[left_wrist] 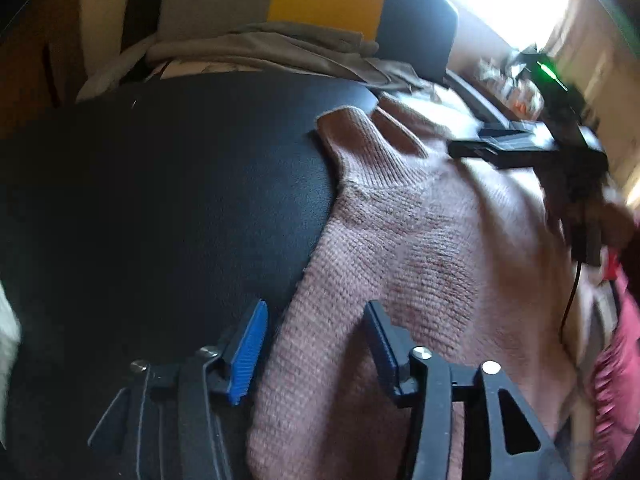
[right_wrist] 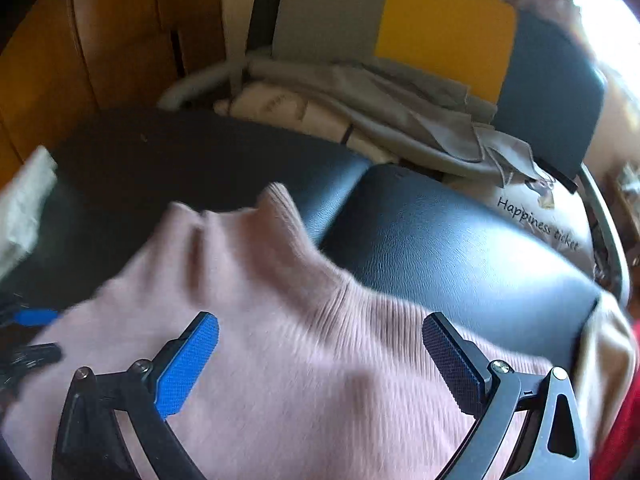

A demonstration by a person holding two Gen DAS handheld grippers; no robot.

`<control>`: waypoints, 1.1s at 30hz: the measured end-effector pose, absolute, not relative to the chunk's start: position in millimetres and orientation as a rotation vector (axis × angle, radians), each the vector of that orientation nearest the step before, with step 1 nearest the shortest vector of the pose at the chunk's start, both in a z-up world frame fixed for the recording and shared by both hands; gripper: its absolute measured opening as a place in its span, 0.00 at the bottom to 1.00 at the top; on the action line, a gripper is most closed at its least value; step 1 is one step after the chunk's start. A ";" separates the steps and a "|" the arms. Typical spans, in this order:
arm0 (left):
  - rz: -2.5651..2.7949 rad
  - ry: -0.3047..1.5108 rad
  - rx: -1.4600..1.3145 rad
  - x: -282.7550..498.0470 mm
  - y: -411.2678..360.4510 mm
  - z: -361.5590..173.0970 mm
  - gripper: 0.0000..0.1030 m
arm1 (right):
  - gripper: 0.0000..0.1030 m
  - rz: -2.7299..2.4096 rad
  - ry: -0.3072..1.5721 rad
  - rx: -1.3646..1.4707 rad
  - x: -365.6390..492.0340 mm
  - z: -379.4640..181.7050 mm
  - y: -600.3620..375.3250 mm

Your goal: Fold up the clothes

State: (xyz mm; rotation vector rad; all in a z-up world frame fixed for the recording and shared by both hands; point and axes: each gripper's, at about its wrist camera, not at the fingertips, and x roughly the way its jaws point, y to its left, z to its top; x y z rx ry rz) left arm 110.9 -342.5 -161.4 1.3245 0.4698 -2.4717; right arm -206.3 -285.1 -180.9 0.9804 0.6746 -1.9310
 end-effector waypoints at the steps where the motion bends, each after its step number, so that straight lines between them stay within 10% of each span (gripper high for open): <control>1: -2.464 0.437 1.330 106.9 -339.1 -161.6 0.61 | 1.00 -1.934 0.698 0.994 -210.4 -186.7 -290.0; 10: -2.417 0.429 1.303 99.9 -328.7 -162.2 0.76 | 0.97 -1.979 0.673 1.096 -229.4 -210.6 -289.5; 16: -2.478 0.413 1.311 109.6 -316.7 -158.8 0.36 | 0.61 -2.035 0.597 1.041 -193.9 -201.2 -260.5; 29: -2.679 0.458 1.378 104.1 -304.7 -141.0 0.44 | 0.69 -1.951 0.533 1.067 -139.8 -180.3 -187.5; 33: -2.673 0.434 1.484 85.8 -294.6 -152.5 0.45 | 0.87 -1.851 0.634 1.021 -143.9 -176.8 -206.6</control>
